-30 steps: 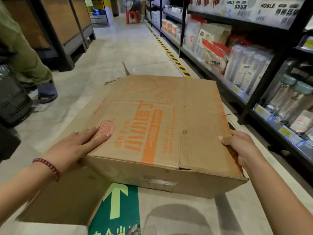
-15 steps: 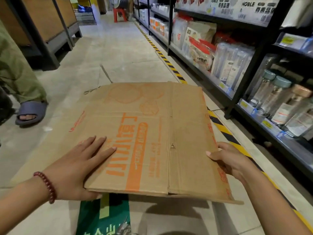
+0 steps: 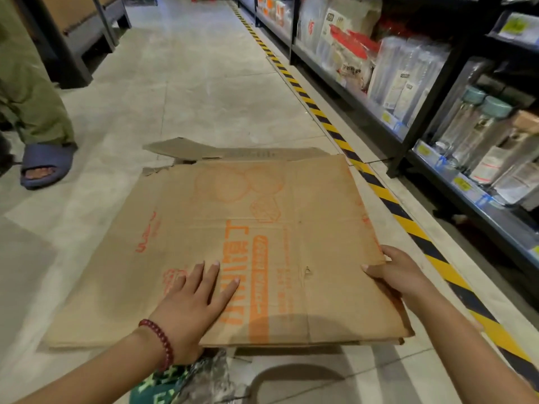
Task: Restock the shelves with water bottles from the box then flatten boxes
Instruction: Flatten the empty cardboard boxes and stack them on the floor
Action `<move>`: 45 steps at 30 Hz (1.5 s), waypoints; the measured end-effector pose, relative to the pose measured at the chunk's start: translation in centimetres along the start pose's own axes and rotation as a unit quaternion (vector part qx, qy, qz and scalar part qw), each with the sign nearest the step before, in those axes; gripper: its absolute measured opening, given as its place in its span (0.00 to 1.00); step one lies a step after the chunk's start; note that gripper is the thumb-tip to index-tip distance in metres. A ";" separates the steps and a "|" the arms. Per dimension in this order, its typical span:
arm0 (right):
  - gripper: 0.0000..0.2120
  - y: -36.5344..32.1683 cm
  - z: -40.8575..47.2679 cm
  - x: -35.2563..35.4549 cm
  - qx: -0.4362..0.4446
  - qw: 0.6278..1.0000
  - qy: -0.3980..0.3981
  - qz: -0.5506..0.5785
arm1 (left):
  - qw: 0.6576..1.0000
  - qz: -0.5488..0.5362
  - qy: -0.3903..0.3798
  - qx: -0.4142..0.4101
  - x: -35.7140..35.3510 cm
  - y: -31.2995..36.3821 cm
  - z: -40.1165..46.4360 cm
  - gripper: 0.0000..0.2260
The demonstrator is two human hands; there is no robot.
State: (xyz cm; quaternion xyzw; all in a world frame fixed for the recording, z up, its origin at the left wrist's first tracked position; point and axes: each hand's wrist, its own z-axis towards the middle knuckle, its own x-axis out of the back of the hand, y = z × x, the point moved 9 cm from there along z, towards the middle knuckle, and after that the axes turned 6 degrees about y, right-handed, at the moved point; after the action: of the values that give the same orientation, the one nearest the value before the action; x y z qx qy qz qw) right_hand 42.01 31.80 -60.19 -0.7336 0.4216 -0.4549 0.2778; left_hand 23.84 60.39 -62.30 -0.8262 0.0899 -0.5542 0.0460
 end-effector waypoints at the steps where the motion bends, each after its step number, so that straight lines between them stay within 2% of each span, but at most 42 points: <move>1: 0.14 0.7 0.0 -0.6 0.009 1.000 0.002 -0.005 | 1.000 0.007 -0.022 -0.003 -1.0 0.3 0.2 0.50; 6: 0.09 4.7 0.5 -2.5 0.013 0.997 -0.002 -0.074 | 0.996 0.003 -0.090 -0.010 -4.6 1.6 0.4 0.48; 10: 0.10 8.9 1.1 -2.3 -0.028 0.982 -0.001 -0.189 | 0.990 0.003 -0.132 -0.038 -6.2 3.4 0.9 0.50; 12: 0.13 10.3 1.3 -2.1 -0.033 0.976 0.010 -0.216 | 0.990 -0.013 -0.135 -0.040 -7.1 3.7 1.1 0.49; 14: 0.22 11.1 1.3 -2.1 -0.040 0.970 0.000 -0.239 | 0.988 -0.058 -0.136 -0.040 -8.1 3.7 1.4 0.44; 16: 0.30 12.2 1.0 -2.5 -0.072 0.972 -0.023 -0.222 | 0.985 -0.108 -0.132 -0.035 -8.8 3.3 1.6 0.42; 18: 0.34 13.4 0.7 -3.0 -0.099 0.972 -0.051 -0.207 | 0.987 -0.123 -0.100 -0.023 -9.0 2.6 1.8 0.43; 21: 0.27 15.1 0.4 -3.7 -0.109 0.963 -0.075 -0.234 | 0.987 -0.136 -0.080 0.035 -10.2 0.5 1.5 0.46; 23: 0.20 15.6 0.4 -3.9 -0.101 0.965 -0.069 -0.232 | 0.982 -0.131 -0.102 0.086 -11.7 -1.3 0.6 0.49; 25: 0.17 15.7 0.7 -4.0 -0.076 0.968 -0.055 -0.232 | 0.979 -0.122 -0.120 0.115 -12.9 -2.8 -0.5 0.49; 30: 0.12 13.8 1.6 -3.9 0.012 0.980 0.022 -0.198 | 0.977 -0.126 -0.135 0.108 -13.7 -3.4 -1.4 0.46; 33: 0.13 11.5 3.3 -2.8 0.060 0.974 0.079 -0.203 | 0.978 -0.133 -0.120 0.110 -13.5 -2.5 -0.9 0.44; 37: 0.13 9.2 5.3 -2.5 0.082 0.945 0.129 -0.289 | 0.977 -0.146 -0.101 0.117 -13.1 -0.9 -0.2 0.42; 39: 0.15 9.0 4.9 -3.5 0.090 0.909 0.117 -0.389 | 0.976 -0.149 -0.096 0.125 -13.2 -0.5 -0.3 0.42; 40: 0.17 8.7 4.4 -4.3 0.127 0.887 0.110 -0.430 | 0.976 -0.148 -0.095 0.126 -13.4 -0.5 -0.4 0.43; 42: 0.23 8.7 3.0 -6.8 0.234 0.853 0.067 -0.462 | 0.977 -0.148 -0.085 0.126 -13.6 -0.4 -0.6 0.45; 43: 0.25 9.4 2.4 -8.1 0.257 0.844 0.032 -0.469 | 0.977 -0.154 -0.078 0.126 -13.7 -0.3 -0.6 0.44; 45: 0.29 11.7 1.8 -9.9 0.226 0.836 -0.041 -0.499 | 0.973 -0.170 -0.076 0.133 -14.0 -0.3 -0.6 0.44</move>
State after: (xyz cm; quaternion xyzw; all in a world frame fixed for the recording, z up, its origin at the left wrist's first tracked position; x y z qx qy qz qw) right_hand 37.02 34.73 -74.51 -0.7790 -0.1276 -0.5843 0.1882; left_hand 18.18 63.53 -74.74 -0.8554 -0.1302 -0.4968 0.0673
